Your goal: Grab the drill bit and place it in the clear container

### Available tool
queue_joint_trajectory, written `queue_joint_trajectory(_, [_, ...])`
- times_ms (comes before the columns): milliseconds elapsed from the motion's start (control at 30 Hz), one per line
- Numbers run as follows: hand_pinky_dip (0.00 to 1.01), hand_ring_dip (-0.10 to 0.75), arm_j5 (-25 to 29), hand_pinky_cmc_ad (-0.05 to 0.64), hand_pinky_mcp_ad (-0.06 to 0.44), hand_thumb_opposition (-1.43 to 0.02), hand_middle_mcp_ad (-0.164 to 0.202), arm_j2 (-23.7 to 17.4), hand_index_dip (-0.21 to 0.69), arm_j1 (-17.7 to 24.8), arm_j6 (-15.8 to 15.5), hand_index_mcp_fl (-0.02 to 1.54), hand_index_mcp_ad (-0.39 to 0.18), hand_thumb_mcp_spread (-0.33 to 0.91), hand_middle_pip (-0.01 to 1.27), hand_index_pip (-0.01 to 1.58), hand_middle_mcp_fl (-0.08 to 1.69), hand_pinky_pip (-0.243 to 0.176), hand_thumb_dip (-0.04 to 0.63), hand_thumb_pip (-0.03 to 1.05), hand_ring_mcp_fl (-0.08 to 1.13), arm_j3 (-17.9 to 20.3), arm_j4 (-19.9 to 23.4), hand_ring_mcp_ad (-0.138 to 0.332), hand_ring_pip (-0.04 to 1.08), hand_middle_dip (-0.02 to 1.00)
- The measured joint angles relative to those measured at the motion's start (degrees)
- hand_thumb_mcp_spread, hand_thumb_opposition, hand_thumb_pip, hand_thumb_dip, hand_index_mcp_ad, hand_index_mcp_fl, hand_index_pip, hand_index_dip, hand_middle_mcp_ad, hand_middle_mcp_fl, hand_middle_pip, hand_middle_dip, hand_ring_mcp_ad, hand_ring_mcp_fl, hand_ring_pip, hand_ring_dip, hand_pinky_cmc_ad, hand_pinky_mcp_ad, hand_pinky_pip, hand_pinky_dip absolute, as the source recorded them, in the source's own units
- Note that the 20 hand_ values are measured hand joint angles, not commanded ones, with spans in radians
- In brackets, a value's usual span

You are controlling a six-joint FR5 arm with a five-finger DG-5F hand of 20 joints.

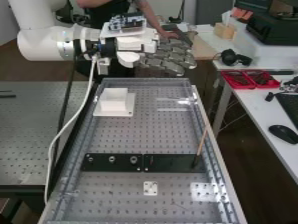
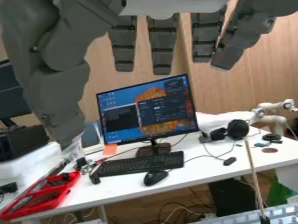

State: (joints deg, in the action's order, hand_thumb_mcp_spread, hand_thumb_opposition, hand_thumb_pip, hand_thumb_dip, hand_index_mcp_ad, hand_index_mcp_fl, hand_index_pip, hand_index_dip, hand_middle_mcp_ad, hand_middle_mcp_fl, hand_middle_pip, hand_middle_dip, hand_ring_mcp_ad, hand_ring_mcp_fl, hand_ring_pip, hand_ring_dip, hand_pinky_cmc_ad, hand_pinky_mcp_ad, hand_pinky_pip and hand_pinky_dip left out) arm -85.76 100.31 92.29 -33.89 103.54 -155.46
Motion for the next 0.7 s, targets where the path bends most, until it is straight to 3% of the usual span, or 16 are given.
queue_joint_trajectory(500, [0.37, 0.058, 1.33, 0.295, 0.171, -0.75, 0.082, -3.42, 0.251, -0.13, -2.87, 0.19, -0.113, 0.32, 0.12, 0.09, 0.12, -0.108, 0.206, 0.58, 0.01, 0.53, -2.56, 0.227, 0.08, 0.22])
queue_joint_trajectory(633, [0.37, 0.058, 2.48, 0.295, 0.164, -0.75, 0.082, -4.73, 0.251, -0.13, -4.63, 0.19, -0.087, 0.3, 0.12, 0.09, 0.12, -0.108, 0.206, 0.53, 0.01, 0.35, -3.22, 0.23, 0.08, 0.22])
queue_joint_trajectory(700, [0.37, 0.058, 3.08, 0.293, 0.164, -0.74, 0.082, -5.26, 0.243, -0.11, -5.22, 0.19, -0.072, 0.27, 0.12, 0.08, 0.12, -0.108, 0.175, 0.5, 0.01, 0.17, -3.68, 0.23, 0.08, 0.22])
